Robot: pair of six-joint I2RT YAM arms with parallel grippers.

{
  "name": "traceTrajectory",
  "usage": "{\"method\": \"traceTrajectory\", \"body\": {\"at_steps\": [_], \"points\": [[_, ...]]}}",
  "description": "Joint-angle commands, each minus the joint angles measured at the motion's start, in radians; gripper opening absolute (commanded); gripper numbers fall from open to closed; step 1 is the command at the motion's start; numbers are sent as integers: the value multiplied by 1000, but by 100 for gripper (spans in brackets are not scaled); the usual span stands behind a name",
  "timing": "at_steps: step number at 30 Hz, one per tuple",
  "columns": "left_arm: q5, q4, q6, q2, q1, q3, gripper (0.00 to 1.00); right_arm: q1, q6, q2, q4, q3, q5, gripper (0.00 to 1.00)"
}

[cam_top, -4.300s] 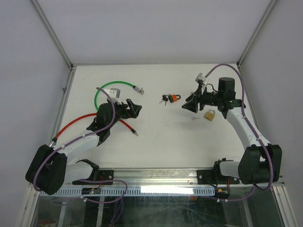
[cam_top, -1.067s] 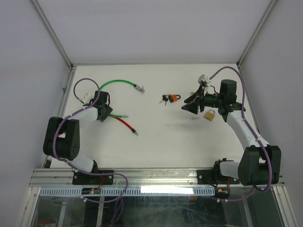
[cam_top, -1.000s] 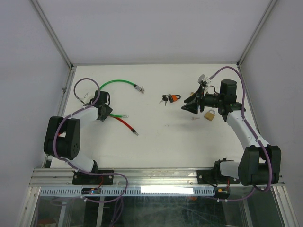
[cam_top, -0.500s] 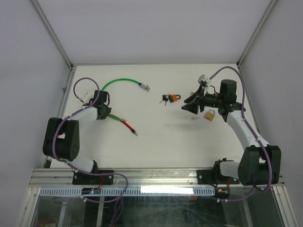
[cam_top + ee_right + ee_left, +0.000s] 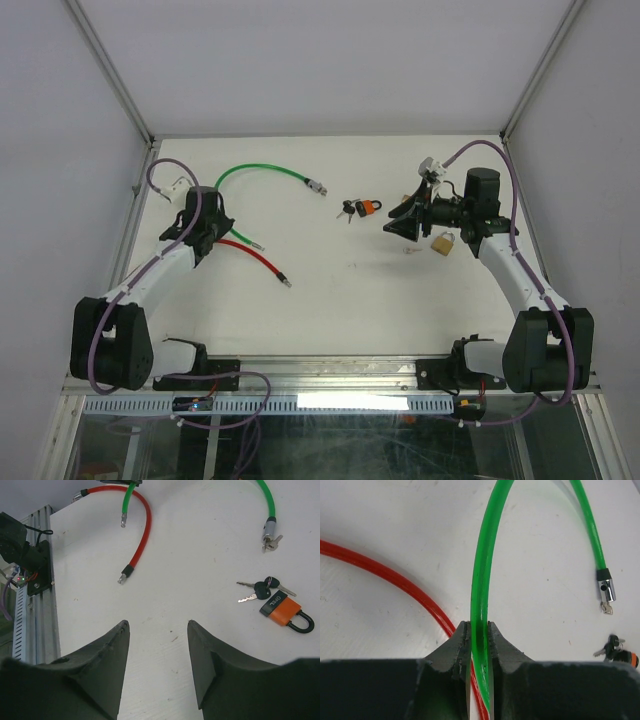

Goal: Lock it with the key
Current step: Pick up the lock from the center of the board.

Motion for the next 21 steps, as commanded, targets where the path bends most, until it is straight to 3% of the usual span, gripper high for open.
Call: {"method": "traceTrajectory", "body": {"at_steps": [1, 7, 14, 21], "points": [[1, 127, 122, -108, -50, -2, 0, -6, 26, -11, 62, -6, -35, 52], [-43, 166, 234, -214, -94, -16, 0, -6, 62, 2, 89, -10, -60, 52], [-84, 179, 249, -287, -107, -35, 0, -4, 95, 19, 115, -17, -76, 52], [2, 198, 296, -337, -108, -25, 0, 75, 15, 107, 51, 34, -28, 55]]}}
